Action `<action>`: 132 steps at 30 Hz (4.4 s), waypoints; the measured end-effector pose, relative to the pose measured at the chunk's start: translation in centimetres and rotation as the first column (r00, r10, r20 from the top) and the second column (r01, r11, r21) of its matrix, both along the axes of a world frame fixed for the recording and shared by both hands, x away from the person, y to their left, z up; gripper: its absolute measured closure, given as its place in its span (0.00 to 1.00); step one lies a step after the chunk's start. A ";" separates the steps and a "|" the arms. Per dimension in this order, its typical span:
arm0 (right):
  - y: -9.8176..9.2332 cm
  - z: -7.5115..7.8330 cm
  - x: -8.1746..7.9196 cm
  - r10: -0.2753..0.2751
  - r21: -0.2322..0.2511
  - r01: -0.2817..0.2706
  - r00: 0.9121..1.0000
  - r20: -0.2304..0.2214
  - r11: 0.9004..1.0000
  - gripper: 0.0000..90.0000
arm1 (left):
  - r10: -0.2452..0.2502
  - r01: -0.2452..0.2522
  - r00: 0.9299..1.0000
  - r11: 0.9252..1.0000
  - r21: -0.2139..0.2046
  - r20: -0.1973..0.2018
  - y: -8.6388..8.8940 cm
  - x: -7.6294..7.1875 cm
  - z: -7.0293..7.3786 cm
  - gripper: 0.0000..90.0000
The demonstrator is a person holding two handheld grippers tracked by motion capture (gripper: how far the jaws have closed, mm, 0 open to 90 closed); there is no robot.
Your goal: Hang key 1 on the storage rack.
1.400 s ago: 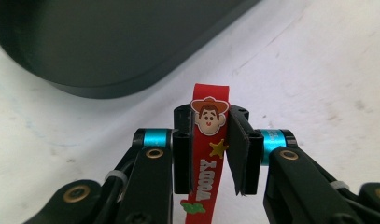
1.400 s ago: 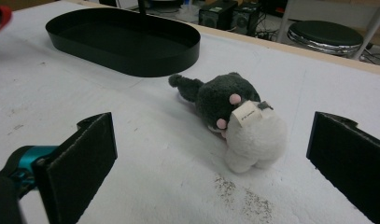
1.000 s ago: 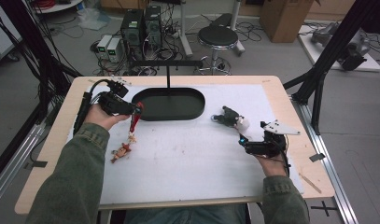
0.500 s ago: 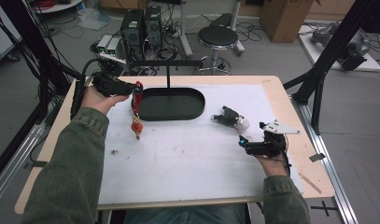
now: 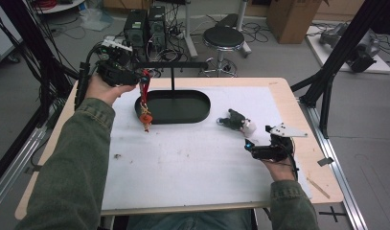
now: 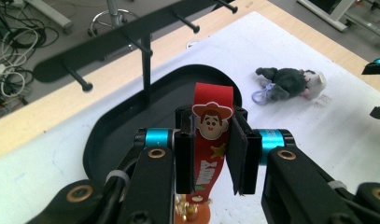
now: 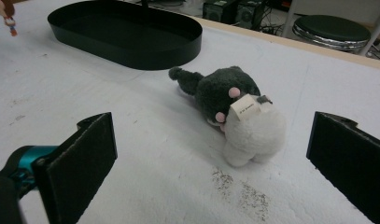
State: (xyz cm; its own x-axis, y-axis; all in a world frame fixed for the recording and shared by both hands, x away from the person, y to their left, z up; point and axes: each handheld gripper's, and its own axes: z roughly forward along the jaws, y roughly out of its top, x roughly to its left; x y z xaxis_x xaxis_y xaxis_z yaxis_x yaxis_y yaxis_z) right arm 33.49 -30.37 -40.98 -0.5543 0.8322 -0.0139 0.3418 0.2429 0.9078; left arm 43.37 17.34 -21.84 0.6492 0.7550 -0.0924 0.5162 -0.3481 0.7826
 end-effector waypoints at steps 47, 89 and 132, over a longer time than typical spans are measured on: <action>0.1 -0.3 0.6 0.033 0.027 -0.032 0.999 -0.021 0.999 0.01 | 0.084 -0.084 0.992 0.996 -0.004 0.098 -5.3 9.1 2.7 0.82; 0.6 -0.4 0.4 0.044 -0.002 -0.044 0.999 -0.017 0.999 0.01 | 0.125 -0.130 0.988 0.990 -0.060 -0.087 2.6 9.1 -0.6 0.02; 1.4 -0.7 0.0 0.035 -0.087 -0.037 0.999 -0.027 0.996 0.01 | 0.079 -0.080 0.996 0.997 0.024 0.035 6.8 -2.3 -5.5 0.02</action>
State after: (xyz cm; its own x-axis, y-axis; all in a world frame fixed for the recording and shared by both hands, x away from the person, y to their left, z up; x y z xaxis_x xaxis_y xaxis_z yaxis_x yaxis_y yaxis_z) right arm 33.50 -28.95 -41.64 -0.5848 0.8081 -0.0713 0.3540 0.3333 0.8738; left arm 41.10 24.11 -27.38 0.5895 0.8062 -0.0512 0.5159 -0.3270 0.7918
